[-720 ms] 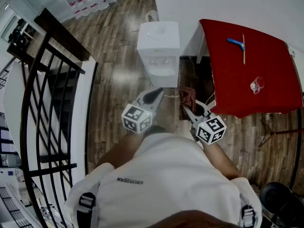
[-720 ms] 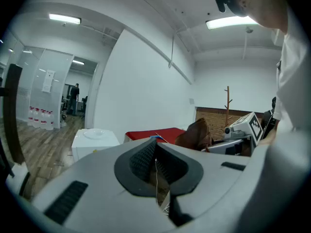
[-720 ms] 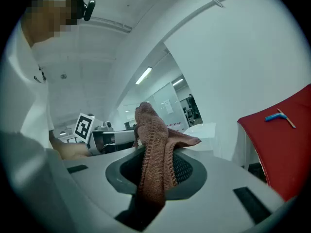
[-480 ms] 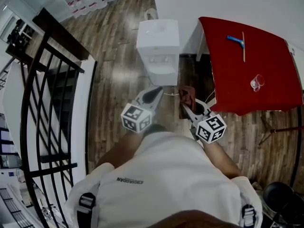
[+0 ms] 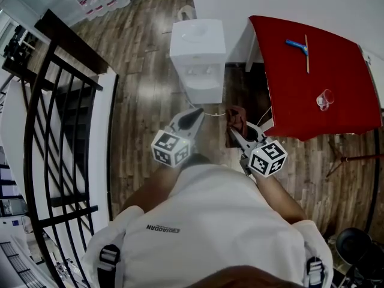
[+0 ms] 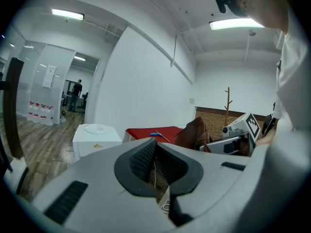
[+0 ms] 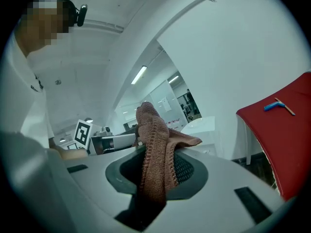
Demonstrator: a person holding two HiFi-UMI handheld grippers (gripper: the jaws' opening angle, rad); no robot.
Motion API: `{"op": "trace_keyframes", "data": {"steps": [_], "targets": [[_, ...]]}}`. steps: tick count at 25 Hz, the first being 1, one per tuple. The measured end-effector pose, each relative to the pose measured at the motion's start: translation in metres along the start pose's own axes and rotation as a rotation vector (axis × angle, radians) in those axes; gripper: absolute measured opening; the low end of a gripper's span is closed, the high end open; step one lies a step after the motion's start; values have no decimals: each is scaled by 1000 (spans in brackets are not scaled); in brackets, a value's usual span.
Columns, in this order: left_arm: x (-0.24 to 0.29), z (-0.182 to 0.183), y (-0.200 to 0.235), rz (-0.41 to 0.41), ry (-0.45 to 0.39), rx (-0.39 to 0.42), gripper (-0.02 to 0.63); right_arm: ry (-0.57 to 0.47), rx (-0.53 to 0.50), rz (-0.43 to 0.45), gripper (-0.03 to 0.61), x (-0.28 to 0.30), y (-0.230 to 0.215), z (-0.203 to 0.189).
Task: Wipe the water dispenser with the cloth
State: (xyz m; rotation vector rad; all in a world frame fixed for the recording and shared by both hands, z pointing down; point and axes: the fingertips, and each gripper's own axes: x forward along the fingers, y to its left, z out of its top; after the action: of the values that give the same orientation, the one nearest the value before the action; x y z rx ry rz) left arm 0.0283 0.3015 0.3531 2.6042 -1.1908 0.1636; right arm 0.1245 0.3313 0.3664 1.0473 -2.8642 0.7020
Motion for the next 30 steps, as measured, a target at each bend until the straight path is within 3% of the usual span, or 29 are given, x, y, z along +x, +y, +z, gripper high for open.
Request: {"op": "trace_keyframes", "data": {"steps": [12,24,30], "targets": [[16,2,36,-44,20,-20,-3,12,30,-41,87,35,-11,4],[37,47,127,-87,-10,-8,-3,28,44,-129,87,114,-28,32],[32,47,166,-114,21,-6,-3,41,43,-131,87,158,-30,47]]}}
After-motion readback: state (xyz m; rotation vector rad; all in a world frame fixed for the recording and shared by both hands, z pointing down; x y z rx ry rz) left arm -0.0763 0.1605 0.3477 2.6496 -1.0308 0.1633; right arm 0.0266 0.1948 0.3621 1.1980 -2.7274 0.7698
